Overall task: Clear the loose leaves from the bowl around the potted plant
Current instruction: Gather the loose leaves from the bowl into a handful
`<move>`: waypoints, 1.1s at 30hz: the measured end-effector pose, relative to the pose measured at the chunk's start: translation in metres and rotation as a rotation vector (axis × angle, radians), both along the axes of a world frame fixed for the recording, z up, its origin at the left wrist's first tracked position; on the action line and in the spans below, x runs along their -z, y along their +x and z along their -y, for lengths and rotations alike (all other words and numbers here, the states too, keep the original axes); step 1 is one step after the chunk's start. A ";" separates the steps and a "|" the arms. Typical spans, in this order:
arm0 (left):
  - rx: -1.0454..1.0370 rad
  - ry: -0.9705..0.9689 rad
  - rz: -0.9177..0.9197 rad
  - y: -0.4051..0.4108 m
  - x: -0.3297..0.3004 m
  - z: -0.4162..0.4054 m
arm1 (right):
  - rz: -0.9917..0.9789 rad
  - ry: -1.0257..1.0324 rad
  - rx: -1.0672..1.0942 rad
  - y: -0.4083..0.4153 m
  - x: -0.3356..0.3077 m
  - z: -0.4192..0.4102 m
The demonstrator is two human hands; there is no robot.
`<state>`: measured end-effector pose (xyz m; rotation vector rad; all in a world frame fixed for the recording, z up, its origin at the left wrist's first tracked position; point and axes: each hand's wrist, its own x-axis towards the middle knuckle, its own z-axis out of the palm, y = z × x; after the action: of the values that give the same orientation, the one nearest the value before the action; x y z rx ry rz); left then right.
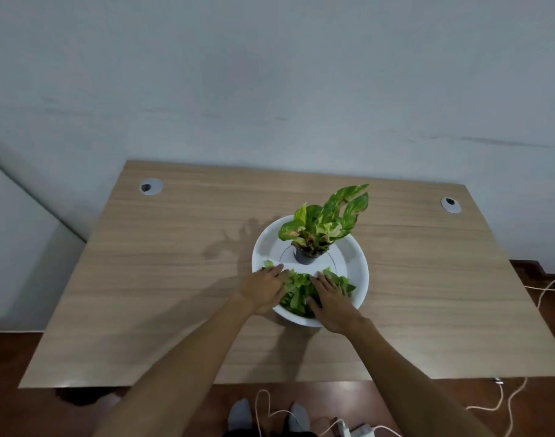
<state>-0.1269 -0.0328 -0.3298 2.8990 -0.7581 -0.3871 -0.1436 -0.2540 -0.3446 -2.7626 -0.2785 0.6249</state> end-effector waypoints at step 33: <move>-0.513 -0.382 -0.285 -0.070 0.075 -0.010 | 0.007 -0.022 0.019 -0.057 0.048 -0.070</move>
<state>-0.1971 -0.0229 -0.4045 2.4745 -0.0272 -0.5083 -0.2007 -0.1845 -0.3922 -2.7854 -0.2477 0.6165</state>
